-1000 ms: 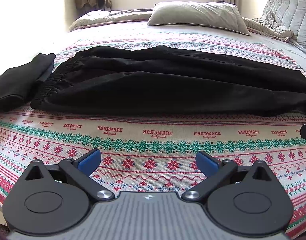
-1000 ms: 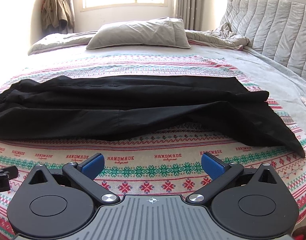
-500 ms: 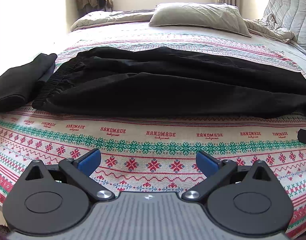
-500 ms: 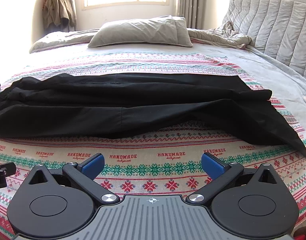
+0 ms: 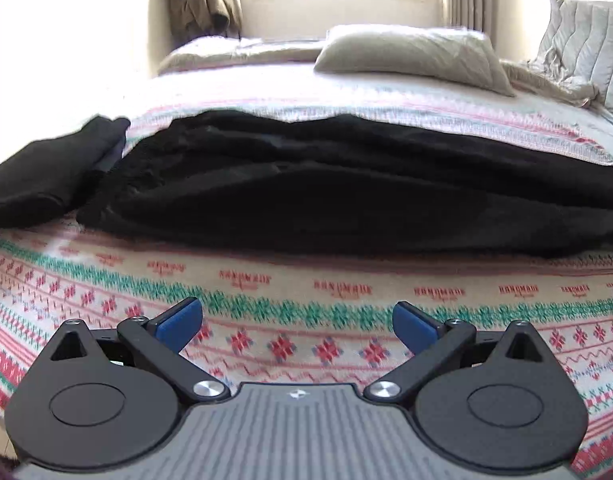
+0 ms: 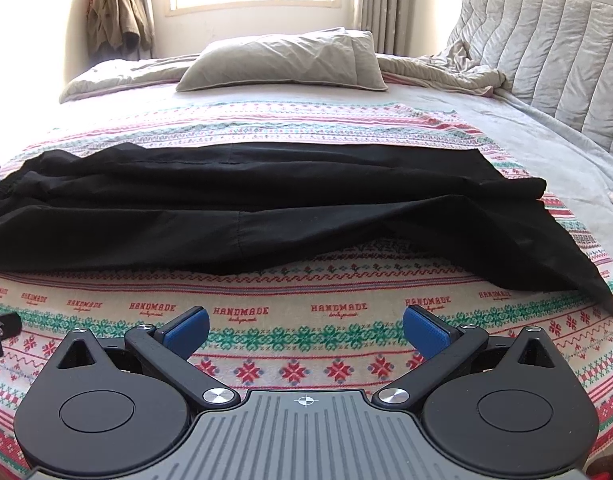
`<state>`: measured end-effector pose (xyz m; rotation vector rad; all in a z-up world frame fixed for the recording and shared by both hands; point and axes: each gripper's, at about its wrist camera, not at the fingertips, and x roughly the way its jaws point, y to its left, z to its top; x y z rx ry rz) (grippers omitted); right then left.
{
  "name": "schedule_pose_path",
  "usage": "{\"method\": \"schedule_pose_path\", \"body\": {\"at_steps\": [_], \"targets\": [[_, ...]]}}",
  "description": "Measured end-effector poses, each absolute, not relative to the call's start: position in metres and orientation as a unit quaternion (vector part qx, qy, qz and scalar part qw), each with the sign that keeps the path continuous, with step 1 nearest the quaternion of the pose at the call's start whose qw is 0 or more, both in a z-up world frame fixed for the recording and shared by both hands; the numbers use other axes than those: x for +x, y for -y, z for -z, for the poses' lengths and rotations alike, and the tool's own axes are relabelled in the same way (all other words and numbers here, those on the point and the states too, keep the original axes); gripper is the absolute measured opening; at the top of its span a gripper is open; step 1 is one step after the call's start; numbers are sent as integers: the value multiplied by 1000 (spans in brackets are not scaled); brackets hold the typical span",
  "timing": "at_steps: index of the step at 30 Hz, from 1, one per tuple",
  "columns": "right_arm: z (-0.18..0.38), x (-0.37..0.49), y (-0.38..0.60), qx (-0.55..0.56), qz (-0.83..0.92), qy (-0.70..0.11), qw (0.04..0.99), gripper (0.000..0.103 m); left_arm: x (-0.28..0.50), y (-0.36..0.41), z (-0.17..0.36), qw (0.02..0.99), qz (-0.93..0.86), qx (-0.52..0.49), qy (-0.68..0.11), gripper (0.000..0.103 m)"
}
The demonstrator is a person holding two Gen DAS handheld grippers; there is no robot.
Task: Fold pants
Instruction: 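Grasp the black pants waistband with the left gripper while the right gripper grasps the leg hem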
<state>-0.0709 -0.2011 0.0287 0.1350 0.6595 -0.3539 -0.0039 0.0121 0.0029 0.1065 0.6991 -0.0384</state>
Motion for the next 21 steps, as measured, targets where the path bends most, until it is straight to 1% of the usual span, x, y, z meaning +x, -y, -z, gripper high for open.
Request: {"method": "schedule_pose_path", "body": {"at_steps": [2, 4, 7, 9, 11, 17, 21], "targets": [[-29, -74, 205, 60, 178, -312, 931, 103, 0, -15, -4, 938, 21, 57, -342, 103], [-27, -77, 211, 47, 168, -303, 937, 103, 5, -23, -5, 936, 34, 40, -348, 103], [-24, -77, 227, 44, 178, -317, 931, 103, 19, -40, -9, 922, 60, 11, -382, 103], [-23, -78, 243, 66, 180, -328, 925, 103, 27, -57, -11, 919, 66, -21, -388, 103], [-25, -77, 263, 94, 181, -357, 911, 103, 34, -75, -13, 919, 57, -49, -387, 103], [-35, -103, 337, 219, 181, -322, 903, 103, 58, -125, -17, 913, 45, -94, -394, 103], [-35, -113, 377, 254, 226, -313, 887, 102, 72, -171, -16, 896, 37, -180, -405, 93]]}}
